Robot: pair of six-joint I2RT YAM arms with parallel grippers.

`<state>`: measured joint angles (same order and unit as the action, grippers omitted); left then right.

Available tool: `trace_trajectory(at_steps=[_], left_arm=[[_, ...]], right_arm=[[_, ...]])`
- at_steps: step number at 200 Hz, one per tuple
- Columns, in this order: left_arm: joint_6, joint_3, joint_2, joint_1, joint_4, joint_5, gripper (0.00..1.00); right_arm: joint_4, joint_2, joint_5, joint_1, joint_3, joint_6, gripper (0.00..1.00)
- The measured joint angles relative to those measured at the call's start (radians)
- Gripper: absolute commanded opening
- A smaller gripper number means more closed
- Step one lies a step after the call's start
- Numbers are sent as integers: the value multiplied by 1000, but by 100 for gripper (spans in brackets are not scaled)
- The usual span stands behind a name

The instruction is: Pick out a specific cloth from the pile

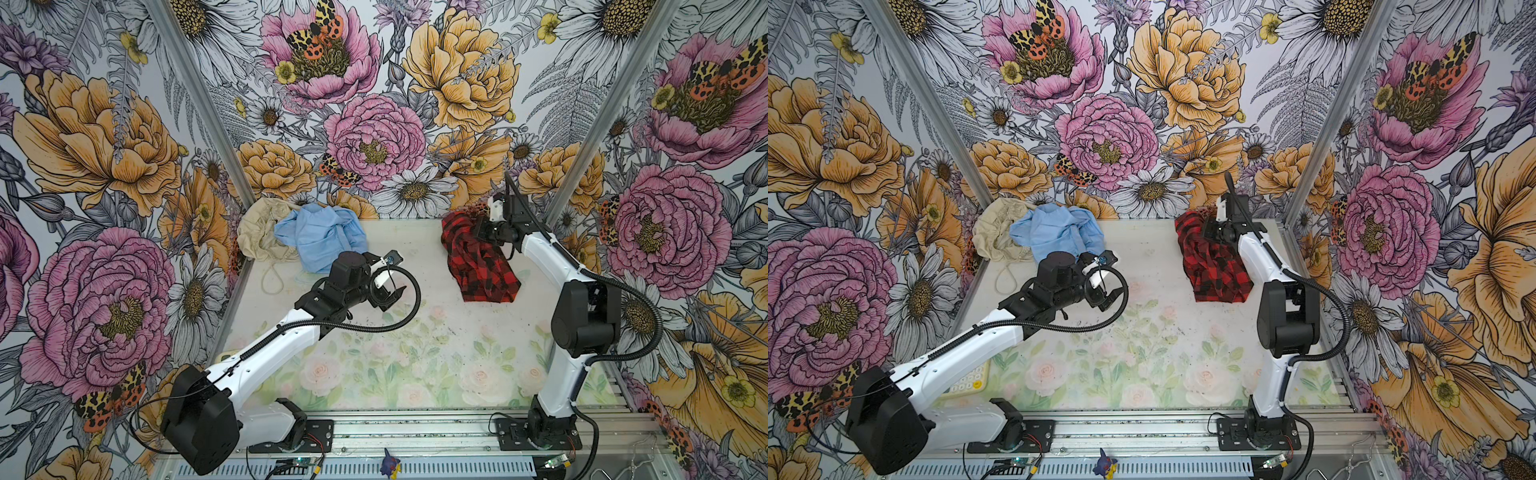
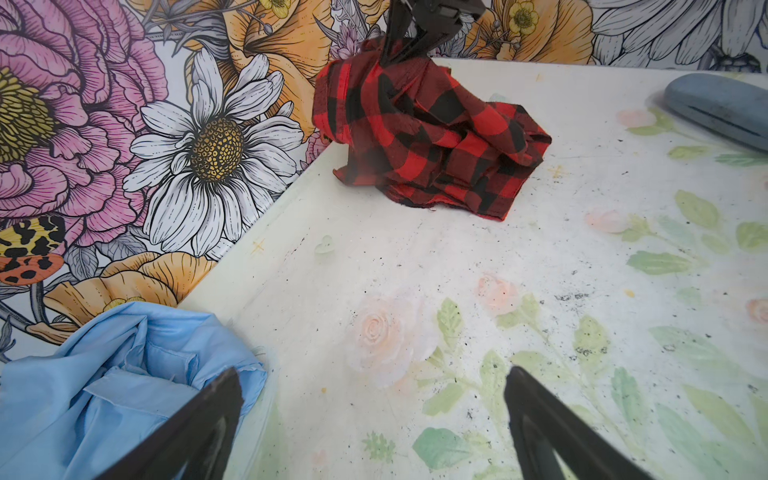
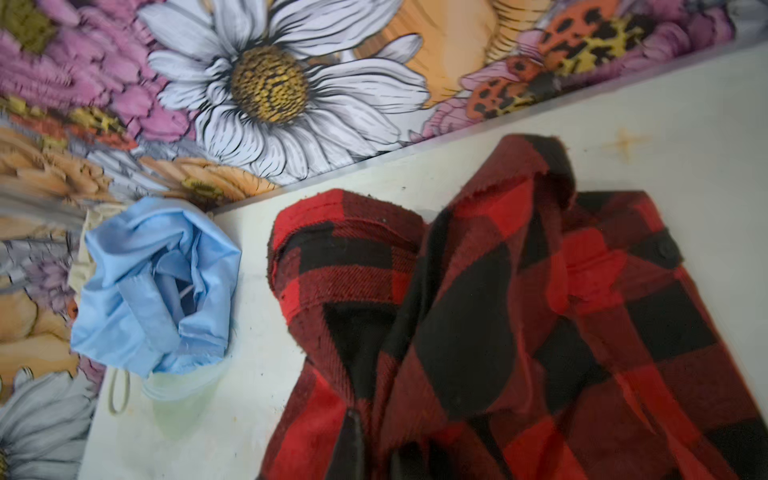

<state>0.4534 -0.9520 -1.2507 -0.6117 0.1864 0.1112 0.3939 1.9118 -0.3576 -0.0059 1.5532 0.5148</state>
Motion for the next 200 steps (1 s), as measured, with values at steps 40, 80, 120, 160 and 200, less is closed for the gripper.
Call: trace_trajectory(at_steps=[40, 80, 120, 160, 200], left_arm=[[1, 0, 0, -1, 1, 0, 99], [3, 0, 1, -1, 4, 0, 99], [3, 0, 10, -1, 5, 1, 99], [3, 0, 13, -2, 5, 1, 99], [3, 0, 13, -2, 8, 1, 99]], right_arm=[[-29, 64, 43, -130, -107, 74, 0], [90, 176, 203, -42, 36, -3, 0], [155, 175, 366, 32, 74, -112, 52], [189, 48, 465, 38, -13, -180, 78], [182, -183, 504, 33, -167, -165, 79]])
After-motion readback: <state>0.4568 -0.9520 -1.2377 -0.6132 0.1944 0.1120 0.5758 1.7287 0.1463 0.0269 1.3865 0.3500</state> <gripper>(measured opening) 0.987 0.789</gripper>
